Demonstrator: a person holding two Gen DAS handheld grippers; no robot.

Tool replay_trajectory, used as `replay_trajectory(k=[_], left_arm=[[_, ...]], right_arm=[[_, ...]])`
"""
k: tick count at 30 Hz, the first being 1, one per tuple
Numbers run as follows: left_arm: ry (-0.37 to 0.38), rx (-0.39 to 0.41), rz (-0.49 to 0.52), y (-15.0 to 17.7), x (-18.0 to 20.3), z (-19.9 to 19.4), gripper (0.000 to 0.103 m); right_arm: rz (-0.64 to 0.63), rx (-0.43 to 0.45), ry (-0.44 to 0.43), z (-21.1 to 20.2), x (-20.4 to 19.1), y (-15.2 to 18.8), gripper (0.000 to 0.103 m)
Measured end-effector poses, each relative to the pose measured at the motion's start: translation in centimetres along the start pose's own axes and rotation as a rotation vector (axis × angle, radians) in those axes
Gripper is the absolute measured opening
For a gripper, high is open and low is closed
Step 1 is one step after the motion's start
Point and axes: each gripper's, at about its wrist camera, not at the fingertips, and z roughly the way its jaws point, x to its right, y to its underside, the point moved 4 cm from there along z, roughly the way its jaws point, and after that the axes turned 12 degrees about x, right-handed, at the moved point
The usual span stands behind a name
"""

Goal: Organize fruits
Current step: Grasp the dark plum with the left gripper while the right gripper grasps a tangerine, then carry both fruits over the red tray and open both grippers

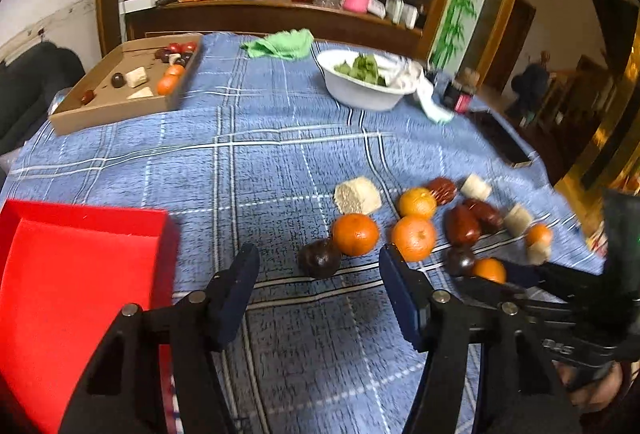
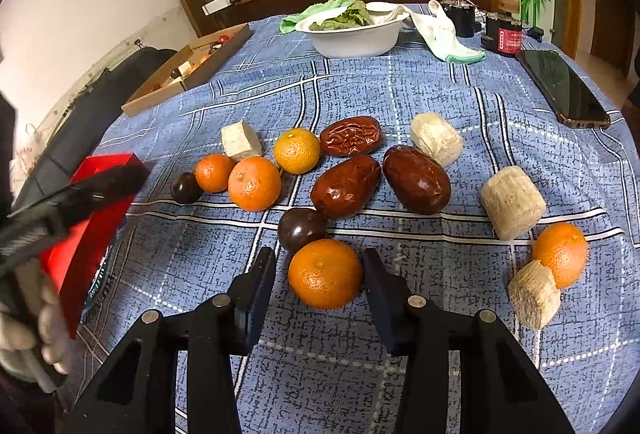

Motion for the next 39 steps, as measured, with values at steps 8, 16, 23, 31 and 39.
replay_trajectory(k=[8,16,23,31,39], left_arm=[[0.009,-0.084,0.045,1.8,0.4,3.6,0.025],[0.021,-0.021,-0.031,1.2,-0.4,1.2,0.023],[0.037,0.081,-0.138,0.8,-2.6,-5.2,0.023],[-0.077,0.147,-0.244,2.5,-10.2,-11.8,0.024],[-0.265,0.125,-0.321,6.1,-17.6,-14.4,0.024]], right_arm=[[-0.012,-0.007,-0.005,0.0,-0.1,0.0,0.048],[-0.008,-0.002,-0.008,-0.1,0.0,0.0,0.039],[-0.065,0.047,0.031,-1.1,-1.0,0.0,0.038],[-0.004,0.071,-0.025,-4.3,-3.5,-0.1,0.038],[-0.137,0.014,-0.250,-4.1,-16.5,-0.6,0.039]])
